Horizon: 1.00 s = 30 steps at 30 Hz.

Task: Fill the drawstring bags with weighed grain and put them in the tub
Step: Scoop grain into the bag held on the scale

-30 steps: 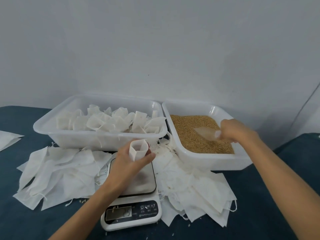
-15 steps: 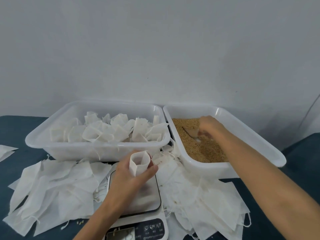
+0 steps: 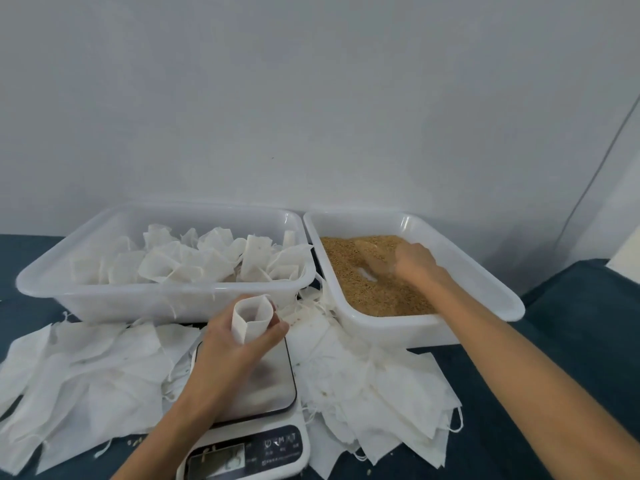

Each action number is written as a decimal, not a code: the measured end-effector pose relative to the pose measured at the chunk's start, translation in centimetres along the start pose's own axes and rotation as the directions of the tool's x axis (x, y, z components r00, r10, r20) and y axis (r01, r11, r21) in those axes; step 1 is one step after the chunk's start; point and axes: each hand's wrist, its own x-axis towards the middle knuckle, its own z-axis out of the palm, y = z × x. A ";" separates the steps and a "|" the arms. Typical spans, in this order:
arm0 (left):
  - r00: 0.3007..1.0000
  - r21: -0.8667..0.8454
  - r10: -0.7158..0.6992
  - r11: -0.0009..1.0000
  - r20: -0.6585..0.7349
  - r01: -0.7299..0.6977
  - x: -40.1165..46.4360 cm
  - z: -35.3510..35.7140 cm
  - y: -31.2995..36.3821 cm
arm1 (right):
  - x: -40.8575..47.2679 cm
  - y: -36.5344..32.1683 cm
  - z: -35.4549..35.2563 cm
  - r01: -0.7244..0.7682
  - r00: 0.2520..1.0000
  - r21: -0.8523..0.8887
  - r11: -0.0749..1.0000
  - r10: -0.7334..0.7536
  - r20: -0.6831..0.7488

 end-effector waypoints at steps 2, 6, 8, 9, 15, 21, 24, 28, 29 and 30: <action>1.000 -0.001 0.009 1.000 0.001 -0.009 0.0 -0.1 0.0 | -0.6 0.7 0.0 0.001 1.000 -0.008 1.000 -0.001 -0.010; 1.000 -0.015 0.015 1.000 0.001 -0.015 0.1 -0.2 0.0 | -2.0 1.2 0.0 0.001 1.000 0.028 1.000 -0.001 -0.018; 1.000 -0.018 0.016 1.000 0.000 -0.016 0.1 -0.2 -0.1 | -2.7 1.0 0.1 0.018 1.000 0.054 0.998 -0.018 -0.002; 1.000 -0.021 0.017 1.000 0.000 -0.017 0.2 -0.1 -0.1 | -3.0 0.9 0.1 0.037 0.999 0.090 0.995 -0.037 -0.011; 1.000 -0.016 0.000 1.000 0.001 0.000 0.4 -0.3 -0.1 | -5.2 -1.5 -1.0 0.285 0.956 0.326 0.902 -0.242 -0.167; 0.996 0.010 -0.085 0.996 -0.030 0.085 0.5 -0.6 -0.7 | -7.6 -4.4 -4.1 0.505 0.845 0.477 0.719 -0.524 -0.104; 0.991 0.004 -0.124 0.992 -0.049 0.124 0.6 -0.8 -0.9 | -8.3 -5.8 -5.0 0.539 0.813 0.506 0.673 -0.573 -0.104; 0.992 0.022 -0.124 0.992 -0.032 0.124 0.7 -0.9 -1.1 | -8.3 -6.9 -6.0 0.555 0.789 0.559 0.616 -0.603 -0.119; 0.992 0.034 -0.120 0.992 -0.028 0.121 0.7 -0.9 -1.1 | -8.3 -7.0 -6.3 0.561 0.785 0.561 0.609 -0.606 -0.127; 0.992 0.039 -0.123 0.991 -0.029 0.124 0.7 -0.9 -1.1 | -8.5 -7.1 -6.5 0.563 0.785 0.563 0.605 -0.604 -0.136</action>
